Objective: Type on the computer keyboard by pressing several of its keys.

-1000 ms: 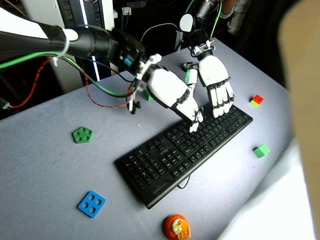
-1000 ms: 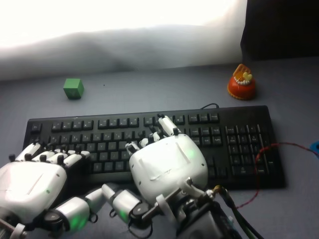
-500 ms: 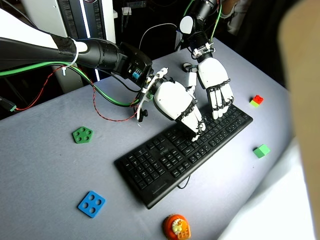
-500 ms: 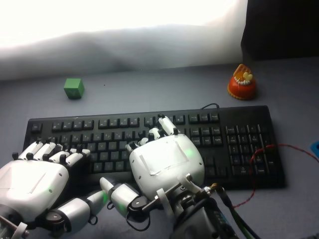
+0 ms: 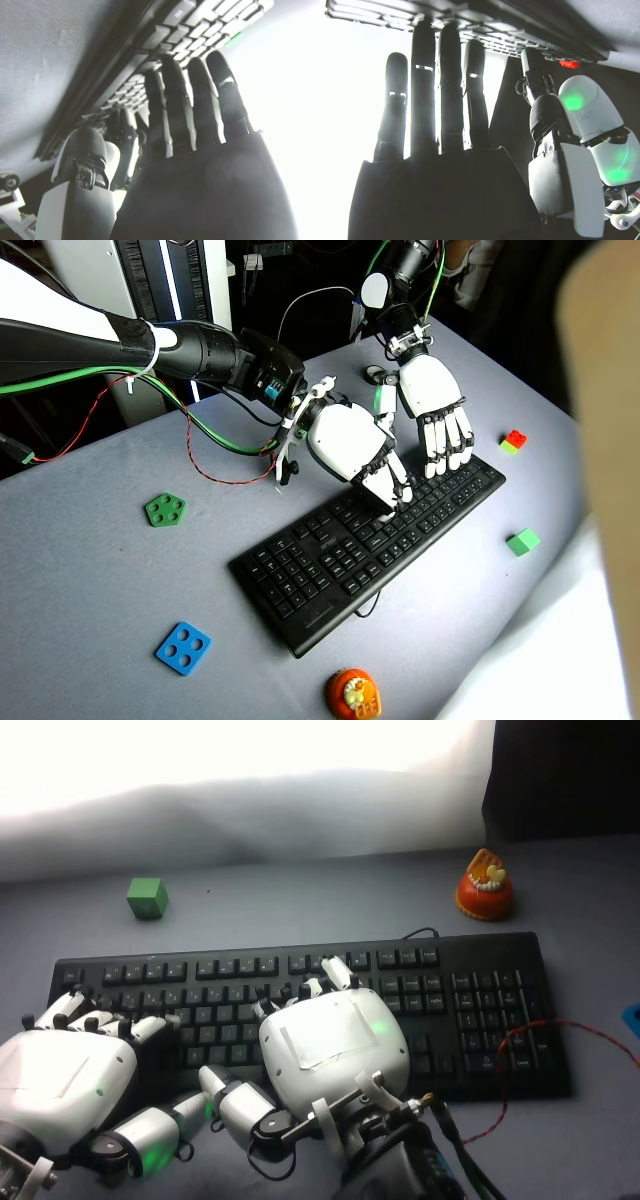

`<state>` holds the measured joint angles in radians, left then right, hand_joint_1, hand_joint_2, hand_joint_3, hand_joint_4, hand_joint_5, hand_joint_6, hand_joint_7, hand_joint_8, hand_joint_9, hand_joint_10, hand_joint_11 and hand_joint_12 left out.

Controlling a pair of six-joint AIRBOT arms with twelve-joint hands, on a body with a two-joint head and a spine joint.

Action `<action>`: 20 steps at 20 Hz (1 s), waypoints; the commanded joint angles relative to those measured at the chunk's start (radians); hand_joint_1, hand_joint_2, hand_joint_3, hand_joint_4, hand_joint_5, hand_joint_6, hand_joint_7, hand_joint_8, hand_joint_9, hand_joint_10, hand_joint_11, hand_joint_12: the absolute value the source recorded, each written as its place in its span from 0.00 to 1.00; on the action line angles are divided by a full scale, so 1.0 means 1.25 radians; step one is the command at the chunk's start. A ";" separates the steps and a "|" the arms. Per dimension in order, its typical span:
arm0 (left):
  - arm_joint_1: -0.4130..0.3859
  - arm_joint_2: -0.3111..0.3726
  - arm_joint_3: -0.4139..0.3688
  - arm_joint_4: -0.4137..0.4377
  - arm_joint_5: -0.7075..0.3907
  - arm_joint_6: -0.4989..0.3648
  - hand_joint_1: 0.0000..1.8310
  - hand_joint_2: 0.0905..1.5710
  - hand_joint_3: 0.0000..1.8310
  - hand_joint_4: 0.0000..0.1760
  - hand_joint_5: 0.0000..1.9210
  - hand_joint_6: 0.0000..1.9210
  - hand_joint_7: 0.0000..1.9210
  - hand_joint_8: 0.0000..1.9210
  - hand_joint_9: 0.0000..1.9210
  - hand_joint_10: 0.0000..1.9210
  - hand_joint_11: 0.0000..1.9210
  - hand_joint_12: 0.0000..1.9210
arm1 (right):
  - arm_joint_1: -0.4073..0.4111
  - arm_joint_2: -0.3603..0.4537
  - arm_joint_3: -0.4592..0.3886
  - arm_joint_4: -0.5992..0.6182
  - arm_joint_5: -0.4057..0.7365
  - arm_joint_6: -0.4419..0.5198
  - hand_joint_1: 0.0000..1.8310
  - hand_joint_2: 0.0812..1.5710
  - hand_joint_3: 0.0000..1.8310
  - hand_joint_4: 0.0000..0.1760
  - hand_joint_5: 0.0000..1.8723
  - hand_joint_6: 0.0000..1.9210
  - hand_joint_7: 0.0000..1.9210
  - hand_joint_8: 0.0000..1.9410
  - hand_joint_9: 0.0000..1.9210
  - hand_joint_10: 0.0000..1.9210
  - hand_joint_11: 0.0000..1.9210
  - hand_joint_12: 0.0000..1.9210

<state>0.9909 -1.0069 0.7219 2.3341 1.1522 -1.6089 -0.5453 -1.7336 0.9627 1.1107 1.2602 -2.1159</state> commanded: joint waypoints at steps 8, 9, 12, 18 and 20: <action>-0.002 0.006 0.001 0.037 0.049 -0.018 0.04 0.81 0.00 0.00 0.22 0.08 0.37 0.04 0.25 0.27 0.00 0.60 | 0.000 -0.025 0.012 -0.039 -0.002 0.016 0.00 0.75 0.00 0.00 0.28 0.11 0.41 0.00 0.27 0.49 0.06 0.87; -0.002 0.006 0.001 0.037 0.049 -0.018 0.04 0.82 0.00 0.00 0.22 0.06 0.32 0.01 0.20 0.30 0.00 0.67 | 0.000 -0.025 0.013 -0.039 -0.002 0.016 0.00 0.74 0.00 0.00 0.32 0.11 0.37 0.00 0.22 0.46 0.03 0.88; -0.002 0.006 0.002 0.037 0.049 -0.018 0.03 0.82 0.00 0.00 0.34 0.13 0.26 0.00 0.09 0.28 0.00 0.55 | -0.001 -0.028 0.013 -0.039 0.008 0.015 0.00 0.74 0.00 0.00 0.38 0.13 0.33 0.00 0.23 0.22 0.00 0.78; -0.004 0.006 0.003 0.035 0.049 -0.018 0.01 0.82 0.00 0.00 0.26 0.08 0.25 0.00 0.11 0.28 0.00 0.66 | -0.002 -0.030 0.013 -0.039 0.019 0.014 0.00 0.74 0.00 0.00 0.32 0.06 0.35 0.00 0.28 0.25 0.05 0.82; -0.006 0.006 0.004 0.035 0.054 -0.018 0.03 0.82 0.00 0.00 0.28 0.09 0.25 0.00 0.10 0.28 0.00 0.66 | -0.002 -0.029 0.013 -0.039 0.023 0.008 0.00 0.74 0.00 0.00 0.35 0.06 0.35 0.00 0.25 0.24 0.03 0.84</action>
<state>0.9916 -1.0016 0.7231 2.3333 1.1427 -1.6180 -0.5453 -1.7611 0.9855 1.1278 1.2915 -2.1059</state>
